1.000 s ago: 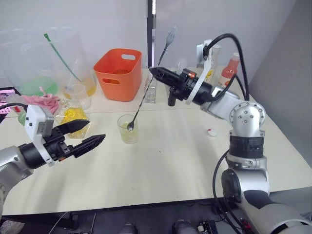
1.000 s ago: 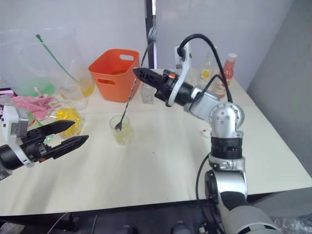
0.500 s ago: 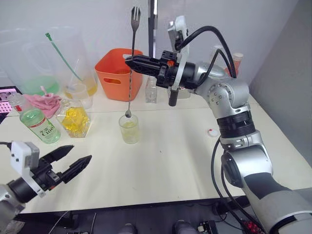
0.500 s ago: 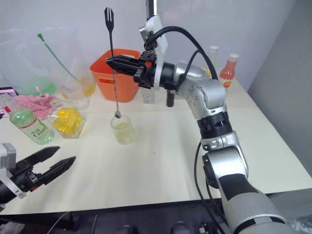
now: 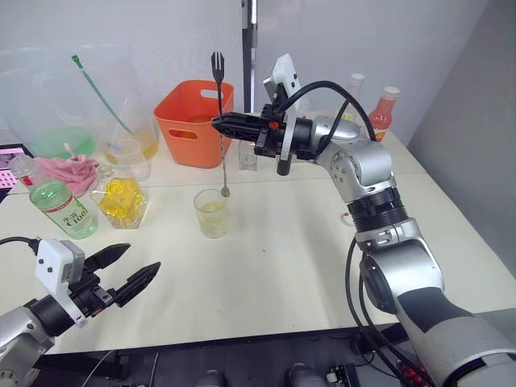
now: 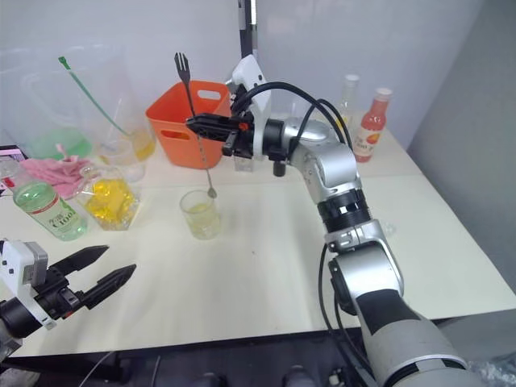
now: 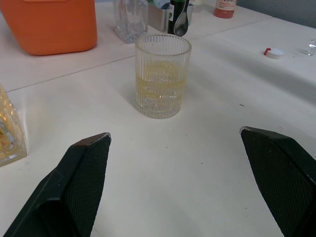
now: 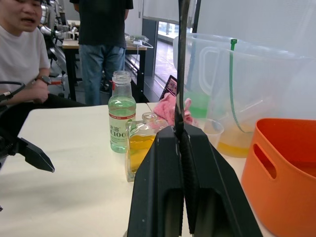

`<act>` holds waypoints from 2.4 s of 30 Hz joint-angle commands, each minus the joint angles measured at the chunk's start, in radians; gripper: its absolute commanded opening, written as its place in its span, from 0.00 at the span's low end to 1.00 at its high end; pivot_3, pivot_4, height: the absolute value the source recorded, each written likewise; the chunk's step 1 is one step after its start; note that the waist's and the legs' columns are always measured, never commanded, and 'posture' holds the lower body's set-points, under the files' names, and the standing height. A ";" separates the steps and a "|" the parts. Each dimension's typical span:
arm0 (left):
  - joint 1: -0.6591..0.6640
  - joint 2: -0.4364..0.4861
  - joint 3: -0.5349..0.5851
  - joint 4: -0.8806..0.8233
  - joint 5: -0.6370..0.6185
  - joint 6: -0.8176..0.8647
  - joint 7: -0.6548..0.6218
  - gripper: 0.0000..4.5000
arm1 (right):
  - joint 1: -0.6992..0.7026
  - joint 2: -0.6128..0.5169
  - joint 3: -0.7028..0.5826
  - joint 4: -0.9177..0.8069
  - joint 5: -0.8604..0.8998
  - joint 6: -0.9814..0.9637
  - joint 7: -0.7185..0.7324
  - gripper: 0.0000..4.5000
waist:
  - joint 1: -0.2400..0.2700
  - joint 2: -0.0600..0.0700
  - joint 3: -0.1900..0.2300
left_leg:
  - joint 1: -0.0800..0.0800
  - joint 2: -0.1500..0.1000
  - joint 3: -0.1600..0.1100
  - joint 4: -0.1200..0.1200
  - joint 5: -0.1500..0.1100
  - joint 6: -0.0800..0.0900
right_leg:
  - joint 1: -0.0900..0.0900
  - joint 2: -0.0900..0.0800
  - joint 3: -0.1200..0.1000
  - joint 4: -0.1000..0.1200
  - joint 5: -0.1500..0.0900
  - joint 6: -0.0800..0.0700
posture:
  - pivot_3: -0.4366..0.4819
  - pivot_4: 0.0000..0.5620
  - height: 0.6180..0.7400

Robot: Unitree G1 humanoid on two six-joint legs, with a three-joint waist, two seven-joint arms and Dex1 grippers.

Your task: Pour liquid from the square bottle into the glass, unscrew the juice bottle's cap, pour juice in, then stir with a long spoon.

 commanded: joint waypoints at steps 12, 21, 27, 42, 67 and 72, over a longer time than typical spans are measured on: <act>0.020 -0.010 -0.026 -0.013 0.049 -0.056 0.002 0.99 | -0.063 0.045 -0.037 -0.015 -0.012 -0.031 -0.018 0.00 | 0.000 0.000 0.000 | -0.002 0.000 0.000 0.000 0.000 0.000 | -0.003 0.000 0.000 0.000 0.000 0.000 | 0.48 0.27 1.00; 0.027 -0.022 -0.044 -0.006 0.065 -0.085 0.004 0.99 | 0.022 0.081 0.025 0.006 -0.078 -0.049 -0.018 0.00 | 0.001 0.000 0.000 | -0.007 0.000 0.000 0.000 0.001 -0.001 | -0.009 0.000 0.000 0.001 0.001 -0.001 | 0.48 0.27 1.00; 0.030 -0.022 -0.034 -0.016 0.057 -0.103 -0.007 0.99 | 0.071 0.111 0.070 0.029 -0.135 -0.079 -0.012 0.00 | 0.000 0.000 0.000 | -0.008 0.000 0.000 0.000 0.001 -0.002 | -0.010 0.000 0.000 0.002 0.001 -0.001 | 0.48 0.27 1.00; 0.021 -0.028 -0.040 -0.031 0.051 -0.104 0.020 0.99 | 0.031 0.220 0.034 0.259 -0.203 -0.368 -0.076 0.00 | -0.001 0.000 0.000 | -0.006 0.000 0.000 0.000 0.002 -0.002 | -0.009 0.000 0.000 0.003 0.001 -0.002 | 0.48 0.27 1.00; -0.038 -0.014 -0.092 -0.008 0.075 -0.103 0.029 0.99 | 0.026 0.273 -0.021 0.219 -0.160 -0.370 -0.022 0.00 | -0.001 0.000 0.000 | -0.007 0.001 0.000 0.000 0.002 -0.002 | -0.009 0.001 -0.001 0.003 0.001 -0.002 | 0.48 0.27 1.00; -0.055 -0.011 -0.101 -0.009 0.068 -0.093 0.036 0.99 | 0.031 0.236 0.035 0.281 -0.257 -0.459 -0.034 0.00 | 0.000 0.000 0.000 | -0.006 0.000 0.000 0.000 0.002 -0.003 | -0.009 0.000 -0.001 0.003 0.001 -0.002 | 0.48 0.27 1.00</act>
